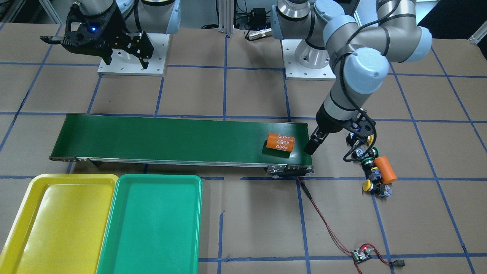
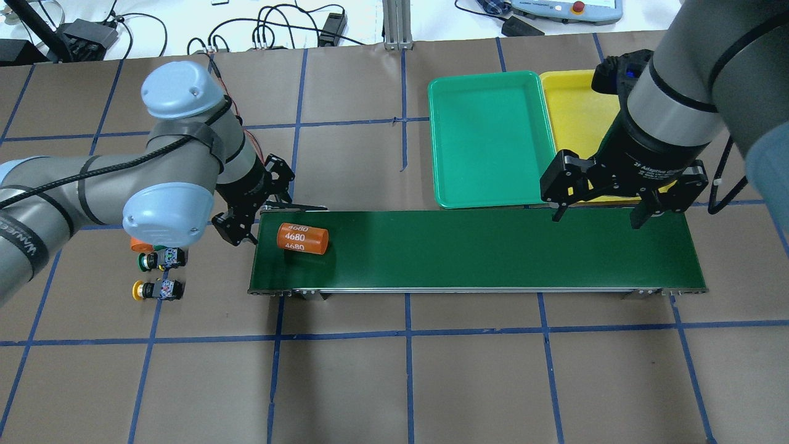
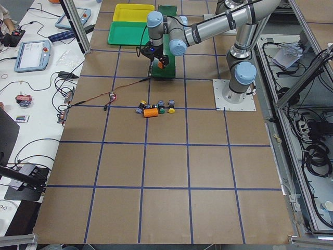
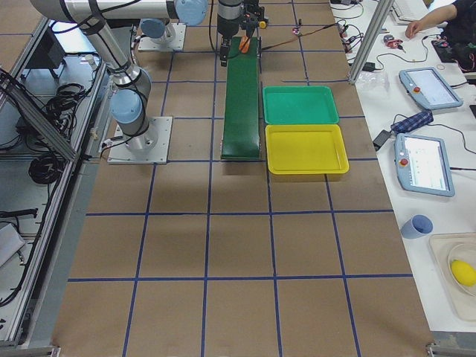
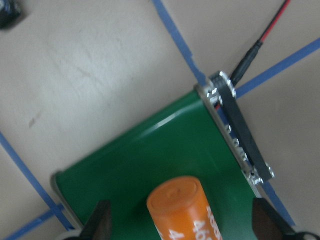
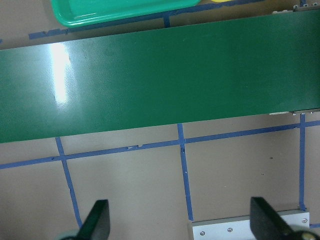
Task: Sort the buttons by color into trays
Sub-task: 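Move the left gripper to the plain orange cylinder and grasp it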
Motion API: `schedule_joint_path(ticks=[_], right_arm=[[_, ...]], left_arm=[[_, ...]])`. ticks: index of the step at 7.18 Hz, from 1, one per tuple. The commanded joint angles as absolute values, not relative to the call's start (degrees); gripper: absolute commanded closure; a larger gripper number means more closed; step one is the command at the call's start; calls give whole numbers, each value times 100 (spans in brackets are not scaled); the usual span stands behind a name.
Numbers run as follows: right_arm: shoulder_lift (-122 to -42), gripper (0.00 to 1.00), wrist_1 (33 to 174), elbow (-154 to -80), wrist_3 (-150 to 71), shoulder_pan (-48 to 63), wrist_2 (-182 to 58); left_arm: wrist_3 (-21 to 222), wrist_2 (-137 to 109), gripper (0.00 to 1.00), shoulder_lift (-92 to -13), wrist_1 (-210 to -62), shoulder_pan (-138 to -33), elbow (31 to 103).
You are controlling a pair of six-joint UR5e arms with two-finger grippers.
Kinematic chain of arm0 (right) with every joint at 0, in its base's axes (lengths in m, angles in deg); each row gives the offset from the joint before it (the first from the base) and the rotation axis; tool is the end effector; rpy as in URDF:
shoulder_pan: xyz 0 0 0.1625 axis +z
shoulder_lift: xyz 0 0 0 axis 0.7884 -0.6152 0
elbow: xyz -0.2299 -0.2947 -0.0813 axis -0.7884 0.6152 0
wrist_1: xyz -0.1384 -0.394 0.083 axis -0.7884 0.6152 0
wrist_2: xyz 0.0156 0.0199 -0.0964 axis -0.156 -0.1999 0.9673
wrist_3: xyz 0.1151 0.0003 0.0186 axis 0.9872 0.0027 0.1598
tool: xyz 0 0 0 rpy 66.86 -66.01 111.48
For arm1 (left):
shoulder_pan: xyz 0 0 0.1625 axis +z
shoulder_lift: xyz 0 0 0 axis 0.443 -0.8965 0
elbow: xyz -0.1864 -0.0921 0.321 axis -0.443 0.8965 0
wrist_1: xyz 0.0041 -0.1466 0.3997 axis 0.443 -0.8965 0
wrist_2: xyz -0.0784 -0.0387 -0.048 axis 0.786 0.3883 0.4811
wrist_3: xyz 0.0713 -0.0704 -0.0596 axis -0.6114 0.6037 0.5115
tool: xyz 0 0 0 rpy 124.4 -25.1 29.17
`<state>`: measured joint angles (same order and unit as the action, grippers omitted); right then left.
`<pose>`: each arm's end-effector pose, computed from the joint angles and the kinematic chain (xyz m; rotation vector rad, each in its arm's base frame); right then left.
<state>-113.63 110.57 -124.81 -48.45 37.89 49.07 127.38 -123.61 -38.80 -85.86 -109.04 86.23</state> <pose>0.1367 -0.4177 0.4170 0.2157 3.1041 0.1472 -0.0736 -0.5103 0.2436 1.2963 -2.8348 -0.0722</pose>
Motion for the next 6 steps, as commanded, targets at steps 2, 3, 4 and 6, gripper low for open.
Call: schedule_joint_path(ticks=[2, 3, 4, 6], right_arm=[[-11073, 0, 11074, -12502, -4867, 3788, 4876], [-11062, 0, 11100, -12433, -4877, 3770, 4884], [-11054, 0, 11231, -12406, -4877, 3762, 4893], [-11062, 0, 11294, -12406, -4877, 3744, 4910]], left_arm=[[9461, -12218, 0, -4109, -8710, -8937, 8408], [8328, -12253, 0, -4363, -8624, -8618, 8337], [7716, -12288, 0, -4618, -8571, -8467, 8275], [6453, -12402, 0, -5110, -8553, -8456, 8099]])
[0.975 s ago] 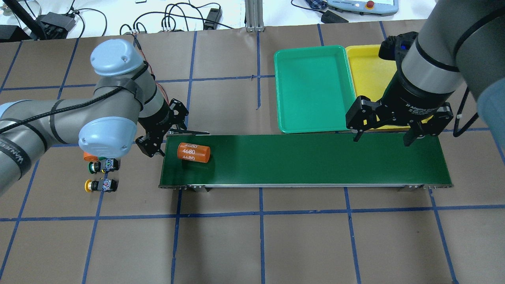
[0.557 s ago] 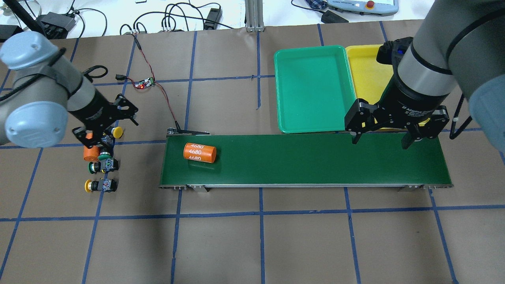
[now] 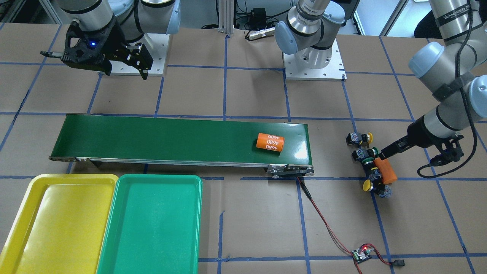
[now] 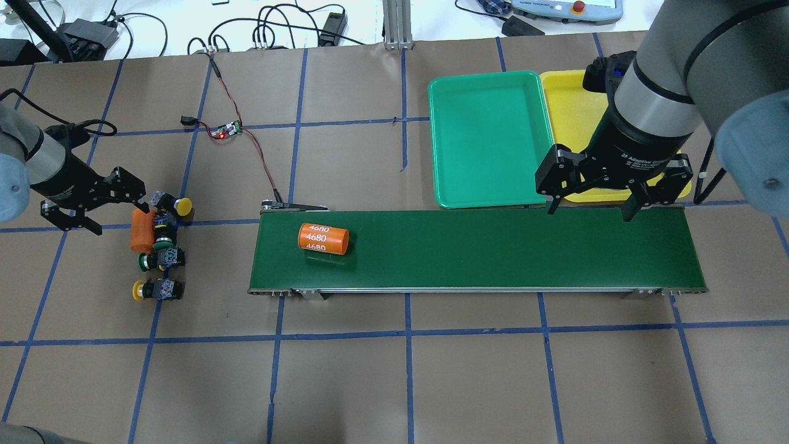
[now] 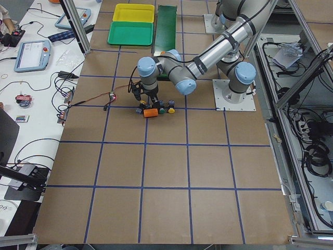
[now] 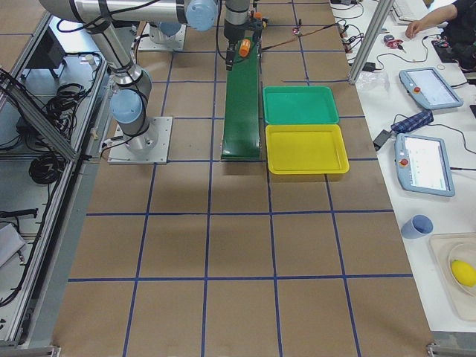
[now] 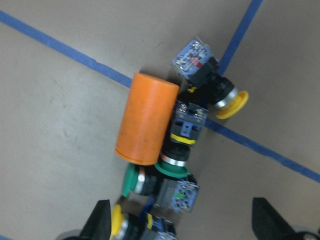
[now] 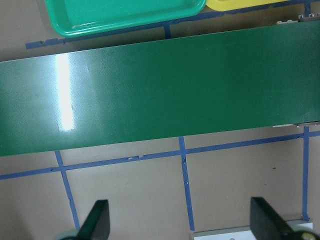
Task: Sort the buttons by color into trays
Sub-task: 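Move the left gripper to the plain orange cylinder and grasp it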
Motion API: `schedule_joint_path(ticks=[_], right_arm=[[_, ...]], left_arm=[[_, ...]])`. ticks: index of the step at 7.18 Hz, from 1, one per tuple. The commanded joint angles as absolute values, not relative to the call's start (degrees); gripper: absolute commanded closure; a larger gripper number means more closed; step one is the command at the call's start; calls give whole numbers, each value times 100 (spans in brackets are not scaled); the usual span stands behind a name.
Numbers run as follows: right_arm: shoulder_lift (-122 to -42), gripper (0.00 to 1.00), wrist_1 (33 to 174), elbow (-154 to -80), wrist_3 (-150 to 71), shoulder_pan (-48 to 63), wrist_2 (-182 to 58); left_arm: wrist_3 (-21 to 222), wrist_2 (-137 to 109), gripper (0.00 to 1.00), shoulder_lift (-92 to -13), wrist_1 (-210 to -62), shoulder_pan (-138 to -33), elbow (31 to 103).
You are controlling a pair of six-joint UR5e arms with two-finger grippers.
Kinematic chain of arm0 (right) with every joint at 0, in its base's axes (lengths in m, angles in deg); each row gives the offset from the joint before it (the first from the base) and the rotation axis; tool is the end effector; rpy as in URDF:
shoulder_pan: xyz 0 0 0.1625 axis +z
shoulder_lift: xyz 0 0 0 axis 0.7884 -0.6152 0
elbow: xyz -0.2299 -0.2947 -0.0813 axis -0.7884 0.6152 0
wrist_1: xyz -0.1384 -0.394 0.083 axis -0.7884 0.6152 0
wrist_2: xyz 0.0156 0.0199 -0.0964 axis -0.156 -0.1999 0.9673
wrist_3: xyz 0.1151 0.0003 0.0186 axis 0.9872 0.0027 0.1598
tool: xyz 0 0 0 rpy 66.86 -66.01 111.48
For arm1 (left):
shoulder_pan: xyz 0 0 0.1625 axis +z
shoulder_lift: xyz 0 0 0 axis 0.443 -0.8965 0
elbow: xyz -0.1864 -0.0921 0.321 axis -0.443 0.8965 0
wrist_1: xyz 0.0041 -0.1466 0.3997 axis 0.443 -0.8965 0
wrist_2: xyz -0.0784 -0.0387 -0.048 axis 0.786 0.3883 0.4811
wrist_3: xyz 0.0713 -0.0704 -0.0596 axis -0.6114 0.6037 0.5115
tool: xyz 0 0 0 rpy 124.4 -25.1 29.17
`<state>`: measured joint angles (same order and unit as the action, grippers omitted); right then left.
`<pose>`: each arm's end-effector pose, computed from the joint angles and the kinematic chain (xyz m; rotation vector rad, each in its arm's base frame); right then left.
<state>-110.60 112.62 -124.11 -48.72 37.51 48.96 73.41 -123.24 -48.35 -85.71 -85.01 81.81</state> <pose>0.1340 -0.4378 0.4035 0.2188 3.1014 0.1547 0.1578 -0.5257 0.1923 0.5122 -3.0089 -0.1520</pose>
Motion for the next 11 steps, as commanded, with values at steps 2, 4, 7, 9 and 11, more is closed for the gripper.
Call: schedule_joint_path(ticks=[2, 4, 7, 9, 11], right_arm=[[-11054, 0, 11337, -12414, -4877, 3735, 4893], [-11054, 0, 11408, -12414, -4868, 3709, 4910], [-11071, 0, 11311, -12458, -4825, 3709, 4928], [-11089, 0, 11329, -12424, -4859, 3700, 4945], [-11115, 0, 11381, -12449, -4860, 3735, 4946]], left_arm=[[5796, -12455, 0, -5340, -8248, -8430, 8081], [5402, -12456, 0, -5577, -7921, -8395, 8090], [5485, -12464, 11, -5876, -7410, -8351, 8108], [5715, -12464, 49, -5860, -7471, -8360, 8160], [5689, -12464, 80, -5807, -7480, -8351, 8151]])
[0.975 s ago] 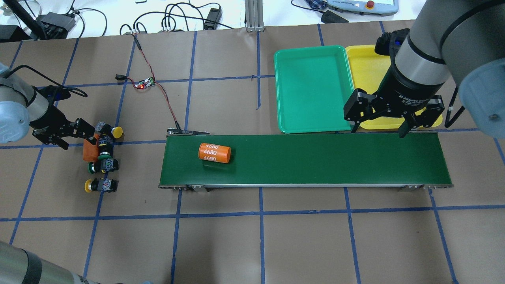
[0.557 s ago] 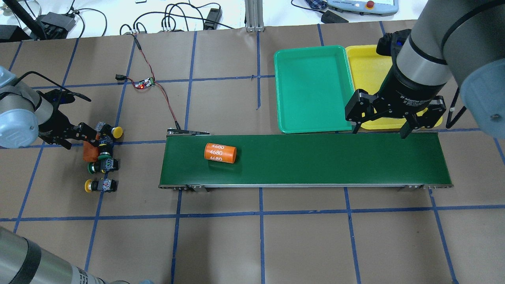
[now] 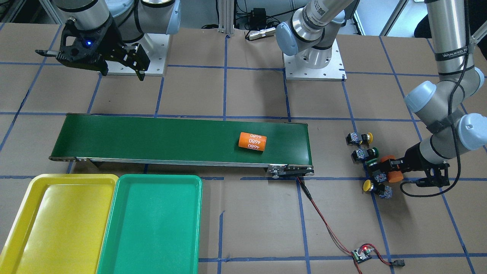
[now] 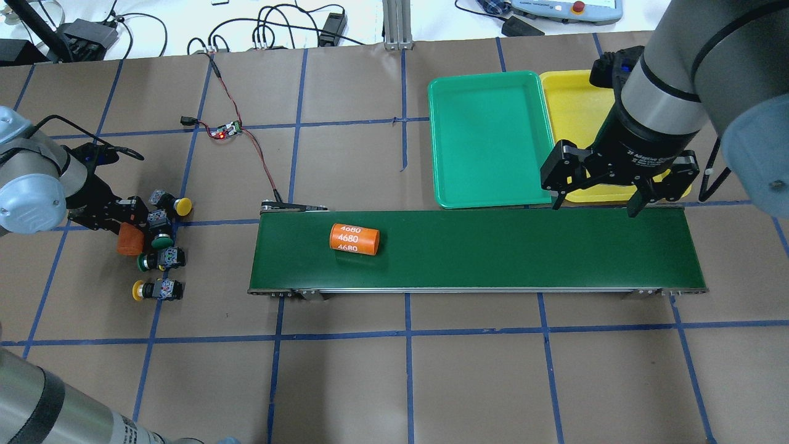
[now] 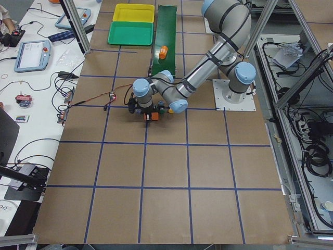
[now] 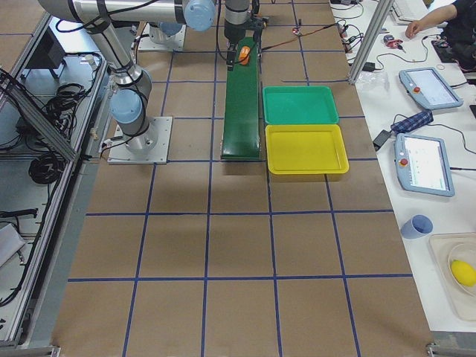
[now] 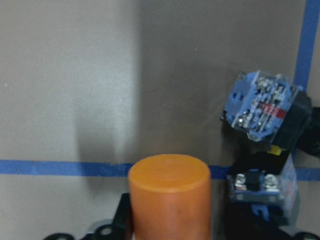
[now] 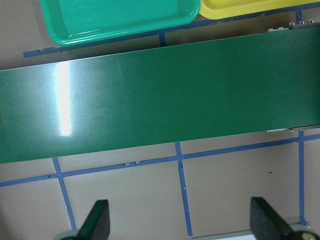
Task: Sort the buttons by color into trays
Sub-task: 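Carry the plain orange cylinder onto the conveyor belt and release it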
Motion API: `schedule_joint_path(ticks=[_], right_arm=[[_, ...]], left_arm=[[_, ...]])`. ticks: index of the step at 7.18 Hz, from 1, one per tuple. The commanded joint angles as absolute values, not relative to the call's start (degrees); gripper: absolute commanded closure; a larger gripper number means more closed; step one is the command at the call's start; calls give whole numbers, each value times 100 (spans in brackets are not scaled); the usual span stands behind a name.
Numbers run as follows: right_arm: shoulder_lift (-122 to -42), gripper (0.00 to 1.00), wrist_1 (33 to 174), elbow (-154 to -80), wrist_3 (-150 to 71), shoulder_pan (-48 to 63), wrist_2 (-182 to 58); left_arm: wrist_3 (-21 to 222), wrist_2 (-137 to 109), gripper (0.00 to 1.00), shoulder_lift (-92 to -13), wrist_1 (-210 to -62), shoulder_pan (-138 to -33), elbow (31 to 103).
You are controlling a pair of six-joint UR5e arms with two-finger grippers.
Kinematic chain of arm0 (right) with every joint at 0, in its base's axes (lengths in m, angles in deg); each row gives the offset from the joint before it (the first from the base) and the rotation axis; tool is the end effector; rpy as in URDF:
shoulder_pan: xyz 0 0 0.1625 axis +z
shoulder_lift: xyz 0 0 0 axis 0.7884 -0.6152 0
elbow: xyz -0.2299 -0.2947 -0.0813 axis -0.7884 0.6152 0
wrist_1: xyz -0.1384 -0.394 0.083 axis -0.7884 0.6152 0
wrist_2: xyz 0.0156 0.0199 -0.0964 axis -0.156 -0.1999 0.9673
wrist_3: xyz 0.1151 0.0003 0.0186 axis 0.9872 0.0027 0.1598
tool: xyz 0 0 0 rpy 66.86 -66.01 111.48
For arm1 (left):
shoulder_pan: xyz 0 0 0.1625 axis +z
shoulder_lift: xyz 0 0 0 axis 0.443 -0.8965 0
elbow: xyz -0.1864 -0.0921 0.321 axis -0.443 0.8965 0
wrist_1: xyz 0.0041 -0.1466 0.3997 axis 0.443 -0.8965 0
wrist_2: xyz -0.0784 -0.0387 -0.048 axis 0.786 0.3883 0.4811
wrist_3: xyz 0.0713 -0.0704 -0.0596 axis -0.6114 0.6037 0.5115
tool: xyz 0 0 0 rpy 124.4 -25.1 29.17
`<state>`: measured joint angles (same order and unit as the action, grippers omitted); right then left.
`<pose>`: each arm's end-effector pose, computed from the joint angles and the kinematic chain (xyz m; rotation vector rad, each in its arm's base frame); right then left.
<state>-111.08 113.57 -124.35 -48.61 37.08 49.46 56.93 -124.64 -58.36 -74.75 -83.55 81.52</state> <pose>0.1297 -0.4382 0.4066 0.2329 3.1090 0.1218 0.1869 -0.5407 0.1156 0.1126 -3.0690 -0.1210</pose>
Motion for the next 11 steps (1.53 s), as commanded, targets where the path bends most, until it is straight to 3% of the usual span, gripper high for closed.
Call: schedule_joint_path(ticks=[1, 3, 4, 7, 8, 11], right_arm=[[-11124, 0, 11355, -12423, -4860, 3735, 4954], [-11124, 0, 11329, -12415, -4886, 3726, 4972], [-11124, 0, 11329, -12423, -4895, 3735, 4981], [-11133, 0, 11320, -12432, -4886, 3744, 4989], [-11115, 0, 11355, -12458, -4877, 3744, 4981], [-11141, 0, 11372, -12458, -4851, 3744, 4981]], left_arm=[[5688, -12456, 87, -5772, -7480, -8316, 8151], [5819, -12403, 92, -5440, -8151, -8341, 7942], [7300, -12385, 92, -5116, -8601, -8447, 7897], [10755, -12386, 93, -4393, -9080, -9718, 8115], [11908, -12272, 97, -4244, -9115, -10340, 8560], [15111, -12157, 100, -4154, -8843, -11670, 8732]])
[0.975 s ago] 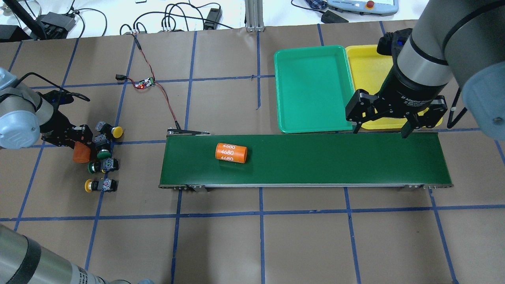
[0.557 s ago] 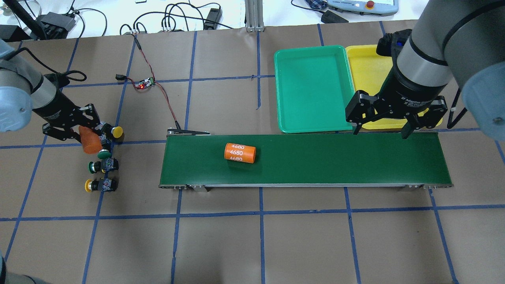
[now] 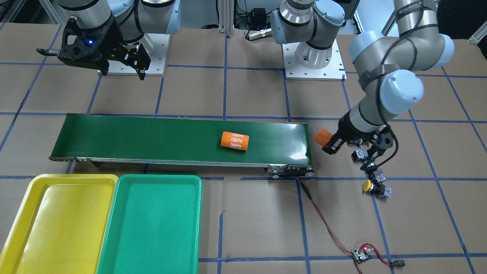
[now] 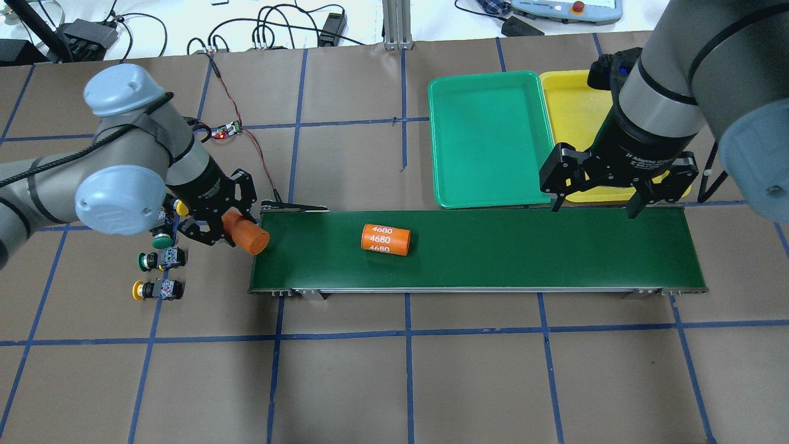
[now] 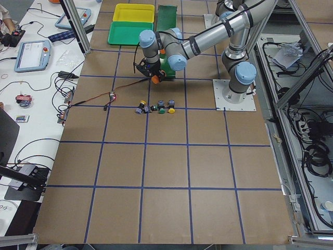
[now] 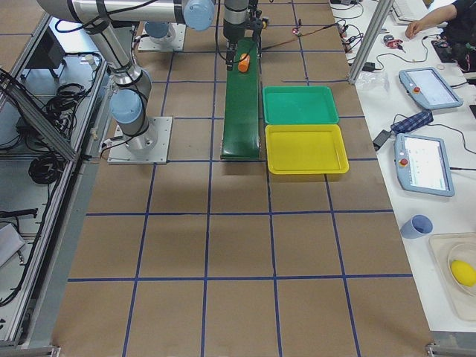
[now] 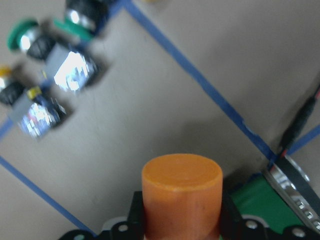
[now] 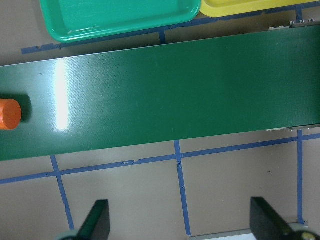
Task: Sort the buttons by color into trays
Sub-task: 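Carry the plain orange cylinder onto the conveyor belt and release it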
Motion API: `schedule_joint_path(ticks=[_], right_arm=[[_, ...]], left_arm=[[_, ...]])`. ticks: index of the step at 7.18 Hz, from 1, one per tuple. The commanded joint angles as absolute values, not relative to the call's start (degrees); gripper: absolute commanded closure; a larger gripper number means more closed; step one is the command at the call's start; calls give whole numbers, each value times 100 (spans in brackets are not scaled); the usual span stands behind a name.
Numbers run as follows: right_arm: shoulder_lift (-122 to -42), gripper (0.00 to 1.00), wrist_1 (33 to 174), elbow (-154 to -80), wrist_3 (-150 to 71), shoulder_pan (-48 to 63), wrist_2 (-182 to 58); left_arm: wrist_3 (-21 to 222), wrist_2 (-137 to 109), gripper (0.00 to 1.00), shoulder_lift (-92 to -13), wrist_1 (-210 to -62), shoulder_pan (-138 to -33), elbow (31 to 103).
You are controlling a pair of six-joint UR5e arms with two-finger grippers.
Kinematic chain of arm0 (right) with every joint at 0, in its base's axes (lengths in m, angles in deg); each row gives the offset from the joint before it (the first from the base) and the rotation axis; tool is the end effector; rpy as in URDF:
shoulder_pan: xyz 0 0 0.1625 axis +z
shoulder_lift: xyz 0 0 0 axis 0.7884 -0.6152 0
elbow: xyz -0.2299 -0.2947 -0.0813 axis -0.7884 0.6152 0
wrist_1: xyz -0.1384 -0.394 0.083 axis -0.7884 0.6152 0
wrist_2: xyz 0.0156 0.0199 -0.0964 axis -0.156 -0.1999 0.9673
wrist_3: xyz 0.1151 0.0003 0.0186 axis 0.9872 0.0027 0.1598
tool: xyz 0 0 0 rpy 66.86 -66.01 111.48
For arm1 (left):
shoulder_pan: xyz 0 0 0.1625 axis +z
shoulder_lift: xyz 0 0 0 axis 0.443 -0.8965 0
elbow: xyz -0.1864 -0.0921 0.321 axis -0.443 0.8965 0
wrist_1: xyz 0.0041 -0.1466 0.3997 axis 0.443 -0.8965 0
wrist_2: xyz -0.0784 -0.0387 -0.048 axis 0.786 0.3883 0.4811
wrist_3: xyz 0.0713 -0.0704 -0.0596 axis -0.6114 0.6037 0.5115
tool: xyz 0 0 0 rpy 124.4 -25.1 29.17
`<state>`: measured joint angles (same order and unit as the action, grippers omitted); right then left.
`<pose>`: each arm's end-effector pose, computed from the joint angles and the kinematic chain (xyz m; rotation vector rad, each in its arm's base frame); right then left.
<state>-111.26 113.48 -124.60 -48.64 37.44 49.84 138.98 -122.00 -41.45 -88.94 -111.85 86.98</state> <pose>0.1317 -0.4358 0.4056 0.2225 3.1167 0.1259 -0.1024 -0.4984 0.2103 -1.5204 2.7329 0.2561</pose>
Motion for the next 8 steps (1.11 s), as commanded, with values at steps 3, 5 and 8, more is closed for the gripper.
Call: schedule_joint_path(ticks=[3, 5, 8], right_arm=[[-11150, 0, 11399, -12467, -4860, 3744, 4981], [-11150, 0, 11407, -12467, -4816, 3744, 4981], [-11150, 0, 11373, -12467, -4816, 3744, 4989]], left_arm=[[15840, -11480, 100, -4303, -8931, -11770, 8705], [15893, -11672, 34, -4418, -8851, -11770, 8740], [15151, -11901, 0, -4279, -8843, -11726, 8557]])
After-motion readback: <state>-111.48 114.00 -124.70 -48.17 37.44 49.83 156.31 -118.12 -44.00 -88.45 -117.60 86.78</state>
